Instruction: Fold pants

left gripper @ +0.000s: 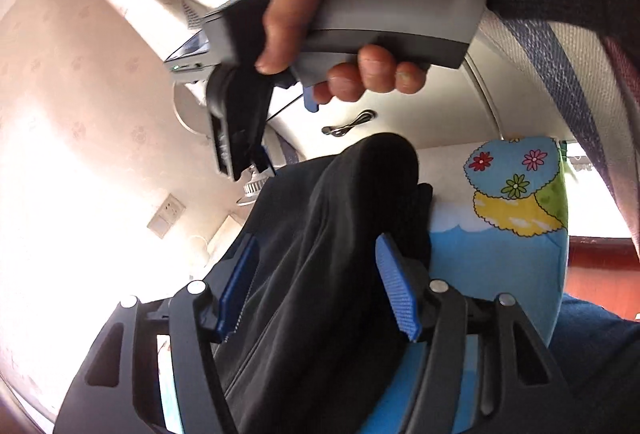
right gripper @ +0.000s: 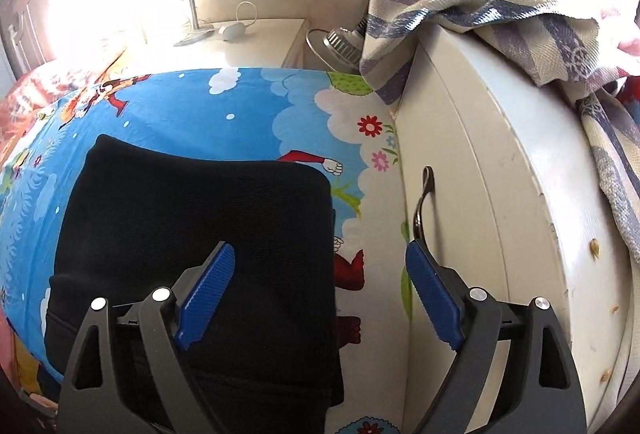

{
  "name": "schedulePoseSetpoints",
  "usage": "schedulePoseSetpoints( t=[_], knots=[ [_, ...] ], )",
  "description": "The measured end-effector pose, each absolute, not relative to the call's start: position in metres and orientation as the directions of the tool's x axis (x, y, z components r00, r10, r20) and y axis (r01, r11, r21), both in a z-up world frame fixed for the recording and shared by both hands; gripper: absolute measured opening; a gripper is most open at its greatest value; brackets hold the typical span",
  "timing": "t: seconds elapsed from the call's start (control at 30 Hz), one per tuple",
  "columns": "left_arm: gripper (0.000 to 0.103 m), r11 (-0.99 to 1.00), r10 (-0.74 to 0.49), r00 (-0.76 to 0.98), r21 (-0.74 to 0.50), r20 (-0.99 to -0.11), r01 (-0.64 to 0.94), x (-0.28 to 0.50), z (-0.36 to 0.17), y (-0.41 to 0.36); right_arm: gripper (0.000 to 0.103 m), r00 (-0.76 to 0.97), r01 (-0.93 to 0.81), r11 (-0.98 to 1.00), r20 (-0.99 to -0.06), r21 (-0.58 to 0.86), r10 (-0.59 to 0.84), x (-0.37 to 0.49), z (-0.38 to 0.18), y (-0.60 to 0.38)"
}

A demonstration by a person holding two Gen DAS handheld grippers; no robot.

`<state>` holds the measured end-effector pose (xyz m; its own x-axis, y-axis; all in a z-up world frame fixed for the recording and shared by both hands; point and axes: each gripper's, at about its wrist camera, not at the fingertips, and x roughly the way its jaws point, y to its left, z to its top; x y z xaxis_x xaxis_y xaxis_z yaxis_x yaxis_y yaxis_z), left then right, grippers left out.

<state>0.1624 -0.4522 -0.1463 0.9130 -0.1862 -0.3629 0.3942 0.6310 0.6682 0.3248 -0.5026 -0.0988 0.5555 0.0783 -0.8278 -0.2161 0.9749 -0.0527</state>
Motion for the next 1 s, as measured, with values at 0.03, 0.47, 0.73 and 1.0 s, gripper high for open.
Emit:
schedulePoseSetpoints(
  t=[0.03, 0.47, 0.73, 1.0],
  knots=[
    [0.061, 0.641, -0.174, 0.916, 0.664, -0.363, 0.385, 0.155, -0.145, -0.450, 0.084, 0.548, -0.241, 0.969, -0.832, -0.057, 0.087, 0.327, -0.101, -0.494],
    [0.046, 0.827, -0.003, 0.866, 0.485, -0.500, 0.283, 0.080, -0.163, -0.335, 0.091, 0.581, -0.308, 0.911, -0.812, -0.273, -0.046, 0.342, -0.162, -0.459],
    [0.038, 0.849, -0.011, 0.846, 0.442, -0.533, 0.290, 0.078, -0.182, -0.317, 0.091, 0.634, -0.347, 0.871, -0.771, -0.347, -0.055, 0.320, -0.115, -0.403],
    [0.035, 0.799, -0.017, 0.835, 0.495, -0.550, 0.342, 0.098, -0.195, -0.337, 0.091, 0.588, -0.643, 0.650, -0.804, -0.404, 0.082, 0.318, -0.127, -0.240]
  ],
)
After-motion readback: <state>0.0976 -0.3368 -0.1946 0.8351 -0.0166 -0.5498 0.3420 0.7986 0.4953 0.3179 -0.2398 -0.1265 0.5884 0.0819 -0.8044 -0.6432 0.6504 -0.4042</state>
